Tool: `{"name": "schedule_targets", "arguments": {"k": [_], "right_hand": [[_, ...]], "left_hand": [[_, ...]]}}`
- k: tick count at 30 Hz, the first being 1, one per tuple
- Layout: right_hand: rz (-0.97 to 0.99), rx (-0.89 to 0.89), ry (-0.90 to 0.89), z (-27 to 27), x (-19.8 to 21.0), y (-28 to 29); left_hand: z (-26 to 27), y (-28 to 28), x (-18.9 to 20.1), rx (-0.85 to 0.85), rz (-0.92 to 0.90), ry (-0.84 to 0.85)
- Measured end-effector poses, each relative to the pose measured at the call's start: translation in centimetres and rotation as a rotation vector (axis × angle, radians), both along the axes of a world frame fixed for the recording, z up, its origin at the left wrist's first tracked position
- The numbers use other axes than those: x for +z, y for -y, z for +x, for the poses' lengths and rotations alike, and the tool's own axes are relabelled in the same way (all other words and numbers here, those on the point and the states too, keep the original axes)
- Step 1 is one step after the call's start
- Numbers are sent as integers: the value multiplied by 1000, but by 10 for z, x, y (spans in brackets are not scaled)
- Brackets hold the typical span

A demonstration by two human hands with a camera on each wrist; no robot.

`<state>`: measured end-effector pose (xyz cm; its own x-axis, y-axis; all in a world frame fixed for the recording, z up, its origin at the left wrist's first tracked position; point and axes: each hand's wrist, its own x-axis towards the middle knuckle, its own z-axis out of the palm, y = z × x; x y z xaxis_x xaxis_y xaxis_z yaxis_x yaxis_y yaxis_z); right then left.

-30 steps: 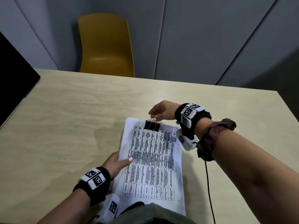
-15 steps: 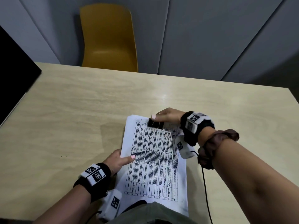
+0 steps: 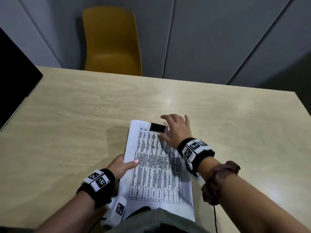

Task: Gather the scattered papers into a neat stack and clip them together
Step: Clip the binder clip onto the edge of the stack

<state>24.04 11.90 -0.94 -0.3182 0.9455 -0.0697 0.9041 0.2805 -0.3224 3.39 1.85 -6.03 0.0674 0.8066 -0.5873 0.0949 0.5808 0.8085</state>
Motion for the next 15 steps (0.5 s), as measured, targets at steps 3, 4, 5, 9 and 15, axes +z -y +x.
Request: {"name": "schedule_targets", "arguments": {"k": [3, 4, 5, 9, 15], "right_hand": [[61, -199, -177, 16, -13, 28], [-7, -279, -225, 22, -17, 37], [-93, -346, -258, 28, -18, 46], [-232, -451, -382, 41, -24, 70], [-270, -453, -465, 34, -20, 83]], "left_hand": [[-2, -4, -2, 9, -22, -48], [-2, -6, -3, 19, -27, -75], [-1, -9, -3, 35, -31, -101], [2, -27, 8, 119, -2, -187], [-4, -62, 21, 179, 79, -431]]}}
